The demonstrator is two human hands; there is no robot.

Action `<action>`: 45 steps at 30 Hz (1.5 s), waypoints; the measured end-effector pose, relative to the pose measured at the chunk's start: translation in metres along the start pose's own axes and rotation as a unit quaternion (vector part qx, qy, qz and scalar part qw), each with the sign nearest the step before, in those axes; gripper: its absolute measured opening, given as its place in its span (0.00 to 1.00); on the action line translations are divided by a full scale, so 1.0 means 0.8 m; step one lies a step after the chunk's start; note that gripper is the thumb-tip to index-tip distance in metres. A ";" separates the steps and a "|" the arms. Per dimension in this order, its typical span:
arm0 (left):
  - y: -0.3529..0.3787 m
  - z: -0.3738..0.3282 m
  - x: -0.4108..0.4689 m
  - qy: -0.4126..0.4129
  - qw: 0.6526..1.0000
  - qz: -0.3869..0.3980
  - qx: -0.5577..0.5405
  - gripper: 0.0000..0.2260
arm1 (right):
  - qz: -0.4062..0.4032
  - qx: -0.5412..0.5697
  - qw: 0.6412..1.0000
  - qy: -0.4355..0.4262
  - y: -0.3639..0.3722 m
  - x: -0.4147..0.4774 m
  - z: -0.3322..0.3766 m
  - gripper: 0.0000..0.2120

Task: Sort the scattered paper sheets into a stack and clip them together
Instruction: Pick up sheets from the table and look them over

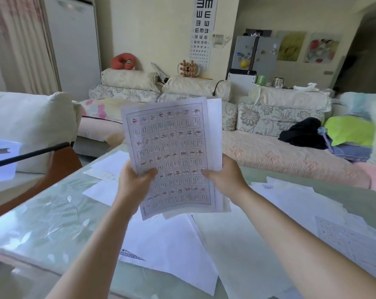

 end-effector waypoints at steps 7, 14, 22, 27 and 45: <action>0.098 0.014 -0.055 -0.058 0.991 0.043 -0.109 0.17 | -0.062 0.002 0.997 0.055 -0.099 -0.025 -0.051 0.19; 0.146 0.050 -0.077 -0.023 0.998 0.052 0.027 0.08 | -0.064 -0.036 0.989 0.128 -0.134 -0.050 -0.140 0.16; 0.183 0.050 -0.084 0.031 0.983 0.125 0.133 0.06 | -0.147 -0.074 0.976 0.145 -0.193 -0.020 -0.140 0.13; 0.186 0.122 -0.089 0.107 0.882 0.210 0.408 0.14 | -0.117 -0.187 0.950 0.221 -0.228 -0.029 -0.193 0.13; 0.200 0.187 -0.094 -0.037 0.845 0.263 0.464 0.15 | 0.064 -0.356 0.902 0.237 -0.186 -0.079 -0.275 0.19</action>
Point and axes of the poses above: each hand's wrist, its own x-axis towards the middle knuckle, its own y-axis out of the palm, z = x × y, the point moved 9 cm from there along x, towards the middle knuckle, and after that the axes turned 13 degrees about -z, right-handed, at the moved point
